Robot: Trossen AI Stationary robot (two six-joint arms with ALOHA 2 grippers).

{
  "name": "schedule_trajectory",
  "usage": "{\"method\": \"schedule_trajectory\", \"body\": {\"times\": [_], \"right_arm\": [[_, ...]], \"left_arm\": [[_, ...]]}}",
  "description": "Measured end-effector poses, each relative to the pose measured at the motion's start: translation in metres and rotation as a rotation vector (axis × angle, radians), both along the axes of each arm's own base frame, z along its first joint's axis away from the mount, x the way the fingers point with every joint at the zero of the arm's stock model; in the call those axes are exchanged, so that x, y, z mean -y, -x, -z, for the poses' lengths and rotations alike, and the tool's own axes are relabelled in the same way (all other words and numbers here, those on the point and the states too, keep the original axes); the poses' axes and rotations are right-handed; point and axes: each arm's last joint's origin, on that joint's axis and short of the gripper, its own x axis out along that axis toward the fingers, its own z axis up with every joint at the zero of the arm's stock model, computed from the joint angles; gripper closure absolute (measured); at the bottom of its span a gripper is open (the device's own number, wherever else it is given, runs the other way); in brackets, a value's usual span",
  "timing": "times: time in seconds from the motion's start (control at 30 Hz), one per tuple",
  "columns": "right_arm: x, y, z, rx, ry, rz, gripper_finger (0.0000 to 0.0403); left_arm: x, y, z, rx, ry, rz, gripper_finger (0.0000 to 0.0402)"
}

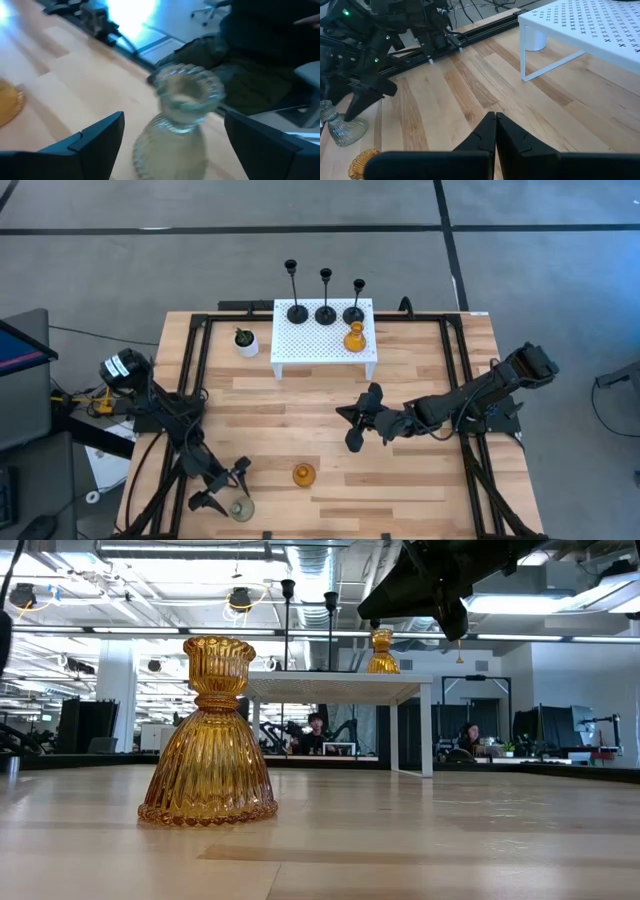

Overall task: Pick & Place candle stick holders
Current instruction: Put the green glass candle holder on the shelf aligned with the other yellow glass candle holder

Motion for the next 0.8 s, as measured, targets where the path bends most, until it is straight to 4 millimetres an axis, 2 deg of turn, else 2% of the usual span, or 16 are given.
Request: {"method": "schedule_trajectory", "body": {"times": [0.33,0.8], "right_arm": [[-0.001,0.0,0.0,-0.001,-0.001,-0.006,0.0403],[-0.012,0.004,0.001,-0.007,0.003,-0.042,0.0403]], "left_arm": [[0.018,-0.012,-0.002,-0.005,-0.002,0.01,0.005],[0.019,-0.013,-0.004,-0.059,0.056,-0.007,0.0089]]}}
